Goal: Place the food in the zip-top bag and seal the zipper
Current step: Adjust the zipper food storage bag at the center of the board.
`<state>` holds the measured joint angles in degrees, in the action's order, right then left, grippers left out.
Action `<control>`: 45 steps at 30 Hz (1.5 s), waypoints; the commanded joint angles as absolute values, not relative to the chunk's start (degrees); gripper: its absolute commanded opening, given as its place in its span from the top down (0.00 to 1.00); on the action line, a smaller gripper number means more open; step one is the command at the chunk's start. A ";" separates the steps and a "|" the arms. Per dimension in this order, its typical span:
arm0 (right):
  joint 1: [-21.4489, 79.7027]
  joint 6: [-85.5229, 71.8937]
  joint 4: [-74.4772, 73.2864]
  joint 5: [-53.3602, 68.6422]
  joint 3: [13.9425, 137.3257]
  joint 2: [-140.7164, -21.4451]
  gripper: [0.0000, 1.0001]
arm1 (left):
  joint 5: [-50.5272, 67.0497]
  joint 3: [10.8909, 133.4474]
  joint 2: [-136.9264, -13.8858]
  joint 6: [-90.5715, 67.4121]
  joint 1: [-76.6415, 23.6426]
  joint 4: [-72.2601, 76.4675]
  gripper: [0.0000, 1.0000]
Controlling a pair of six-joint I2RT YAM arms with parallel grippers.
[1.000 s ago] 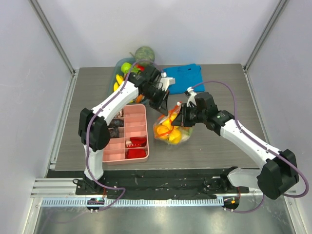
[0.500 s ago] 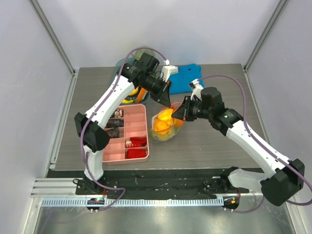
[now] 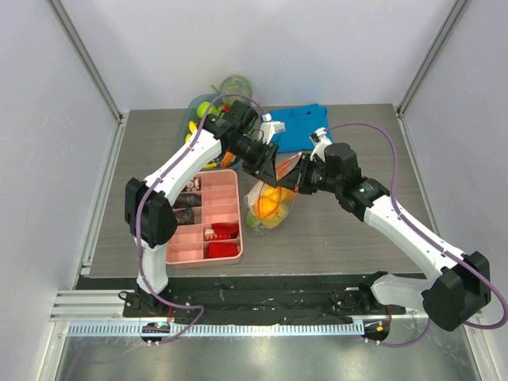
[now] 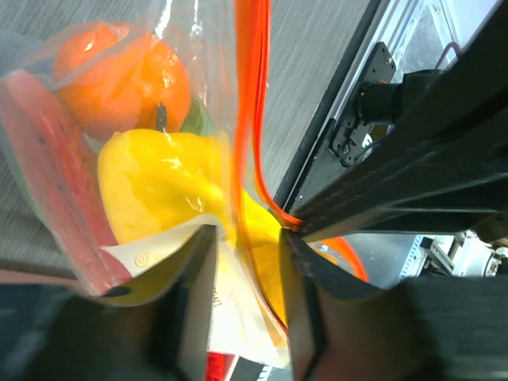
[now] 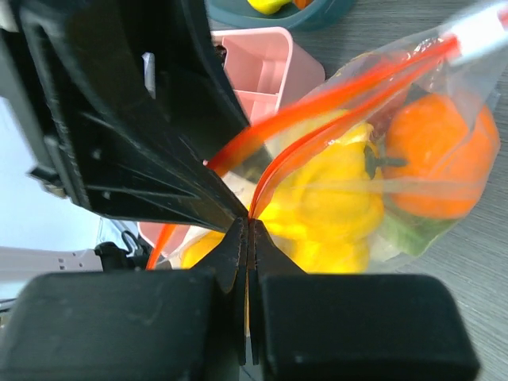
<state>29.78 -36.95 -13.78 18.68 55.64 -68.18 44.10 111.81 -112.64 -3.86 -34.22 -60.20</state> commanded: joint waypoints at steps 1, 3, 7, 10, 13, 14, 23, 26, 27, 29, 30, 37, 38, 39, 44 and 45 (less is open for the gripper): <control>29.79 -38.85 -7.03 16.17 55.90 -69.35 0.99 | 50.36 108.99 -108.46 -8.61 -35.16 -55.11 0.54; 29.88 -38.85 -6.77 15.82 55.90 -69.52 0.99 | 50.36 108.20 -108.02 -8.79 -35.07 -54.23 0.48; 29.88 -38.32 -6.77 15.38 55.81 -69.87 0.99 | 50.80 108.11 -107.40 -9.49 -34.45 -53.00 0.44; 29.79 -37.44 -6.94 15.56 55.99 -69.61 0.99 | 50.80 108.89 -107.49 -9.58 -33.84 -52.82 0.49; 29.79 -36.04 -7.47 16.17 56.42 -69.00 0.99 | 50.01 110.29 -108.10 -8.18 -33.66 -53.96 0.70; 29.79 -35.17 -7.64 16.87 56.60 -68.47 0.97 | 49.66 111.00 -108.45 -5.74 -33.66 -54.83 0.82; 27.78 -13.04 -19.57 24.60 62.30 -67.41 0.28 | 49.48 127.42 -118.20 9.12 -30.68 -71.97 1.00; 24.54 -3.22 -24.41 26.88 64.33 -67.15 0.13 | 50.27 132.43 -121.81 14.49 -28.92 -76.02 1.00; 23.74 -0.99 -25.56 27.85 65.47 -66.45 0.09 | 49.93 133.41 -123.21 16.94 -28.66 -76.72 1.00; 21.46 6.02 -28.28 29.35 66.00 -65.48 0.07 | 48.96 135.86 -124.36 19.24 -27.78 -78.74 1.00; 19.71 9.20 -29.34 29.79 65.74 -64.87 0.08 | 48.69 136.31 -125.41 20.47 -27.60 -79.18 1.00; 14.95 35.75 -27.70 31.46 55.38 -56.78 0.10 | 49.74 134.22 -124.64 26.80 -27.25 -79.11 0.94; 14.77 36.99 -26.82 31.99 53.98 -57.21 0.11 | 50.18 133.69 -124.37 27.07 -27.25 -78.49 0.93; 14.68 37.87 -25.94 32.17 53.79 -57.74 0.12 | 50.71 133.07 -124.10 27.33 -27.25 -77.53 0.93; 11.79 38.68 -20.22 35.06 56.15 -65.02 0.15 | 52.12 130.78 -123.14 29.09 -27.25 -75.59 0.91; 10.82 38.15 -19.43 36.90 56.95 -66.34 0.17 | 52.29 130.78 -123.22 29.79 -27.25 -75.59 0.92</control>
<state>13.63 34.02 -26.28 32.27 54.43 -61.98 49.69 131.26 -126.48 26.09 -27.14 -76.12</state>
